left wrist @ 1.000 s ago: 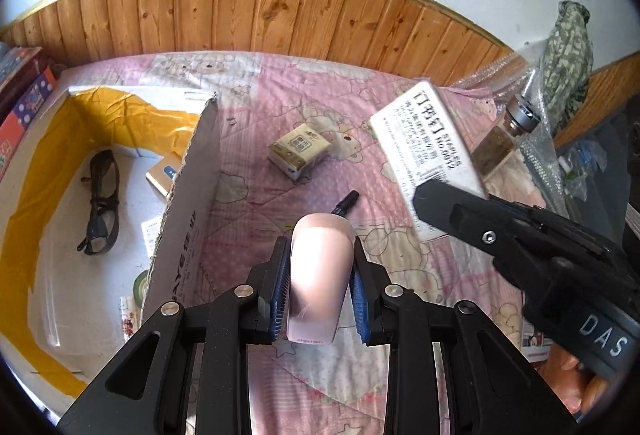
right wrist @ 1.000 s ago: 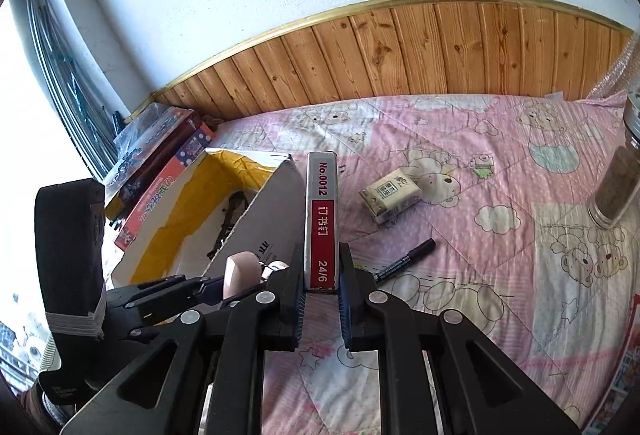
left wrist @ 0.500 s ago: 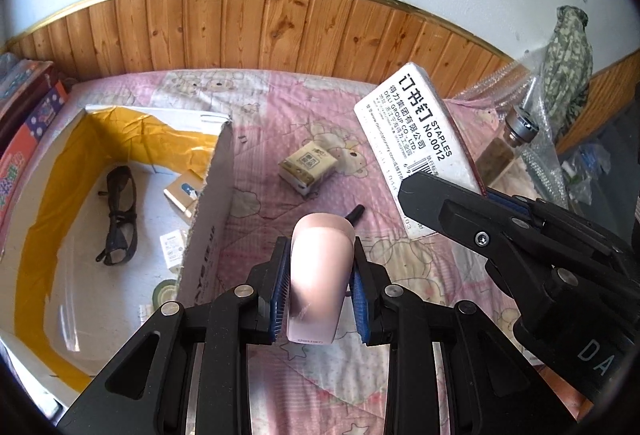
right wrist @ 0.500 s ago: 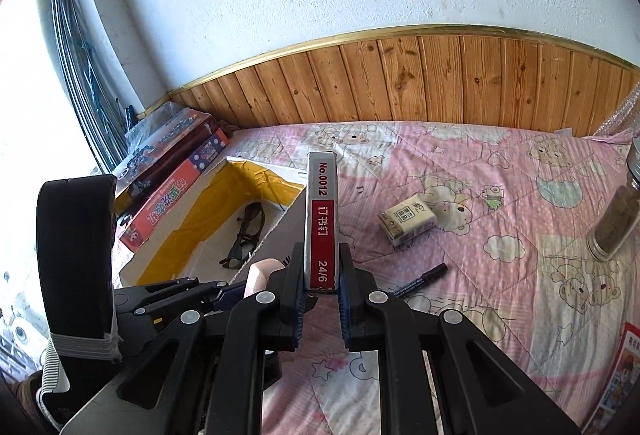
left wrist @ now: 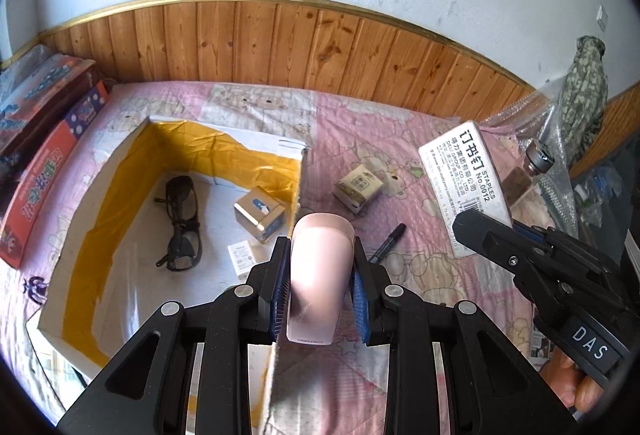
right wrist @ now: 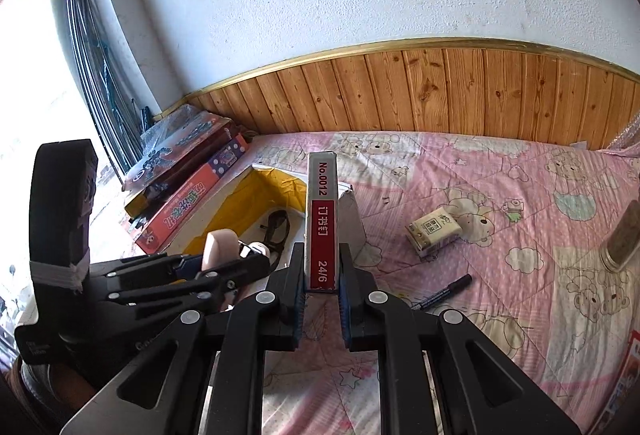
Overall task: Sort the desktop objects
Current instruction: 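Carry the pink cylinder with the left tool while the right tool carries the staples box into the box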
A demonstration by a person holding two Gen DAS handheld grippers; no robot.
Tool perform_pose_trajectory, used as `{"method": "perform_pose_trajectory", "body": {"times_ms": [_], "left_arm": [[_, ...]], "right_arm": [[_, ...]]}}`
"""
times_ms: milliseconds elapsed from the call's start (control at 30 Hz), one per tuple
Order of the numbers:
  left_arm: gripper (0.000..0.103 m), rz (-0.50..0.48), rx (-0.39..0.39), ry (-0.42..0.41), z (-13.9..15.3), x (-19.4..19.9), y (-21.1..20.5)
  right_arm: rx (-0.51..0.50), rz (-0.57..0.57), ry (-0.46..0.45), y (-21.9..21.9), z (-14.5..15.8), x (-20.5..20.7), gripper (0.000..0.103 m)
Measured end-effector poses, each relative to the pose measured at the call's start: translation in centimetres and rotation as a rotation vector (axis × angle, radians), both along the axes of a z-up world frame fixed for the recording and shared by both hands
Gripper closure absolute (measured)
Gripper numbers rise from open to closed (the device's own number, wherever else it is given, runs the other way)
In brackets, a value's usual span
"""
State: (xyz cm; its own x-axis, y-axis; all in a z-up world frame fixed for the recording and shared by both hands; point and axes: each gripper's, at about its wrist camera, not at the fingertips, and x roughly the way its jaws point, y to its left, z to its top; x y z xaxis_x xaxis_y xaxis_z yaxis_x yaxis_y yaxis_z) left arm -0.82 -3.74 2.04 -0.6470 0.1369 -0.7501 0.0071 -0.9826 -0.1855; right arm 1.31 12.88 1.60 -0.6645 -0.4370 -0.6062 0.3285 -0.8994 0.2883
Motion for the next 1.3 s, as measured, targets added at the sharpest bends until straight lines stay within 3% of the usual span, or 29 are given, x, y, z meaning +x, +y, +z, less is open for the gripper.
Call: {"method": "perform_pose_trajectory", "body": {"times_ms": [233,600,1000,1167,1300], "left_arm": [[0.075,0.058,0.040,-0.010,-0.9,-0.3,-3.5],[0.075,0.053,0.074,-0.018,-1.0,-0.5,-5.9],[0.075,0.121,0.141,-0.008,-0.2,-0.3,-10.5],[0.075,0.140,0.130,-0.031,-0.8,-0.4,-11.2],[0.075,0.148,0.106,-0.060,-1.8,-0.6,-11.5]], "right_arm": [[0.019,0.039,0.011,-2.4,0.1,0.1,0.088],[0.067,0.076,0.017,-6.4,-0.3,-0.2,0.088],[0.086,0.127,0.065,-10.9,2.7,-1.2,0.088],[0.126,0.172,0.087,-13.9,3.6,-2.2,0.088],[0.115,0.171,0.074,-14.6,2.3,-2.7,0.088]]}}
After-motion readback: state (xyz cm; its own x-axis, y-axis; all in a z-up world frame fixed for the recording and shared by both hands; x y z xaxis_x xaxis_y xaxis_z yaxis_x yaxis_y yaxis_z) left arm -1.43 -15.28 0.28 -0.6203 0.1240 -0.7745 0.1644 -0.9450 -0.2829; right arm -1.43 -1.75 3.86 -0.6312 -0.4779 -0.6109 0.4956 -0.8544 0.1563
